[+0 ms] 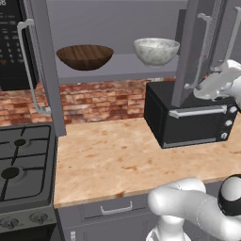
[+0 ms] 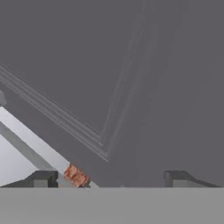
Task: Open the cabinet. Pick the bowls from the counter and place them in the cabinet. Then close the cabinet.
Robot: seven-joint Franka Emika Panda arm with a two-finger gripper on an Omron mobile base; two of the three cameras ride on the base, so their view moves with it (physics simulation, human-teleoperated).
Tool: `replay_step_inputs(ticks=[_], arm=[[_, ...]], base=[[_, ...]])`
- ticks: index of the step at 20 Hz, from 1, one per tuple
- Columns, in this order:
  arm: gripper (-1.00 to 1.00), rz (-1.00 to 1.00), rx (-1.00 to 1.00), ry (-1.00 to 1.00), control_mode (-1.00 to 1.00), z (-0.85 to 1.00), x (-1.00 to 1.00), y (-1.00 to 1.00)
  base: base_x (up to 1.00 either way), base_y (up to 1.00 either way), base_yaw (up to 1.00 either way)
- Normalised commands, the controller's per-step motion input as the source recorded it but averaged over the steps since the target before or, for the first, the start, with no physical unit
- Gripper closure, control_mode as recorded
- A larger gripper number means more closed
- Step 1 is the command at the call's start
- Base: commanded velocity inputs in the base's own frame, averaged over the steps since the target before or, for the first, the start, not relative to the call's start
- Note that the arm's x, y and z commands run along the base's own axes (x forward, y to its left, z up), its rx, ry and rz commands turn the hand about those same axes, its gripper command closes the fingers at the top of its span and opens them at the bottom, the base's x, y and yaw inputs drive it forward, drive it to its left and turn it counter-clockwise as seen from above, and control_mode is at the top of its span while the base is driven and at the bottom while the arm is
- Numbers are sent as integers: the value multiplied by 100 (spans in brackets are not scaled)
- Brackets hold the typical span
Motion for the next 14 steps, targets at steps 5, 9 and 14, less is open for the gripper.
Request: replay_step_inputs(ticks=[5,9,14], arm=[[-100,-6,0,13,-100,0,20,0],[-100,-14,0,19,-100,0,31,4],[-100,-17,0,21,-100,0,38,7]], base=[[0,0,0],[0,0,0],[0,0,0]])
